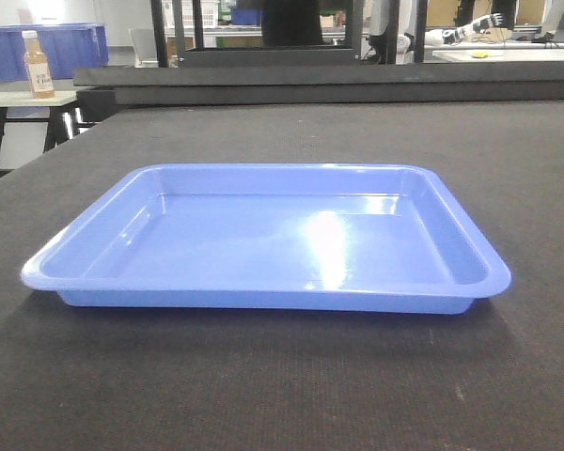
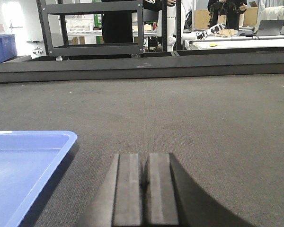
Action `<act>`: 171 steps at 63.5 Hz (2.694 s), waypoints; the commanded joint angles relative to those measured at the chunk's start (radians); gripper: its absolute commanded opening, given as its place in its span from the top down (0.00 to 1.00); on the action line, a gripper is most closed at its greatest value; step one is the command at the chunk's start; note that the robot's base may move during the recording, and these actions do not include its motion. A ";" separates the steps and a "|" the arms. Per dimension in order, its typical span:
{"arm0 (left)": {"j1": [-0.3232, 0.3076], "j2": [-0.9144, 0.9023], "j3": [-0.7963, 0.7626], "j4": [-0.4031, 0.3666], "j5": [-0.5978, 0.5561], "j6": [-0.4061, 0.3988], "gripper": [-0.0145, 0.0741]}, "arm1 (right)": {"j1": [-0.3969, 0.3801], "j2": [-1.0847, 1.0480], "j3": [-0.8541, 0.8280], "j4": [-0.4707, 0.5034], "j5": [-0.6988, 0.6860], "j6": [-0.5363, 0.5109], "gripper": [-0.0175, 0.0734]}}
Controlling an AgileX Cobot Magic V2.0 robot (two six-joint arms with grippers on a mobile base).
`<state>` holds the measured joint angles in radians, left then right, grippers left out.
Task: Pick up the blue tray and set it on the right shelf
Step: 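Lower both grippers toward the short ends of the light blue tray, then close both grippers on the tray rims at opposite ends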
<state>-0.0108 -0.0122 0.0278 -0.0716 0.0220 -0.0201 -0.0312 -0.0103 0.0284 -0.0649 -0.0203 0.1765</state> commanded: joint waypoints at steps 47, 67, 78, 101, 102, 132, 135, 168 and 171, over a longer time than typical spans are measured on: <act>-0.022 0.613 -0.833 -0.067 0.480 0.020 0.40 | 0.051 0.473 -0.708 0.013 0.260 0.012 0.12; -0.247 0.990 -1.089 -0.150 0.713 0.181 0.40 | 0.353 0.889 -1.036 0.014 0.540 0.012 0.13; -0.281 1.219 -1.257 -0.140 0.885 0.179 0.40 | 0.399 1.135 -1.242 0.015 0.787 0.012 0.15; -0.281 1.556 -1.518 -0.002 1.025 -0.080 0.40 | 0.394 1.495 -1.450 0.015 0.946 0.155 0.15; -0.284 1.565 -1.520 -0.007 1.025 -0.085 0.40 | 0.393 1.504 -1.450 0.015 0.947 0.156 0.15; -0.359 1.799 -1.549 0.004 0.942 -0.162 0.40 | 0.389 1.717 -1.450 0.015 0.910 0.191 0.15; -0.357 1.814 -1.549 0.004 0.940 -0.162 0.40 | 0.389 1.732 -1.450 0.015 0.907 0.191 0.15; -0.357 1.902 -1.549 0.009 0.906 -0.162 0.41 | 0.389 1.844 -1.450 0.016 0.872 0.190 0.27; -0.357 1.902 -1.549 0.009 0.906 -0.162 0.44 | 0.389 1.844 -1.450 0.016 0.870 0.190 0.37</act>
<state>-0.3708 1.9398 -1.4873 -0.0615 0.9537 -0.1719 0.3651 1.8856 -1.3880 -0.0430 0.8780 0.3687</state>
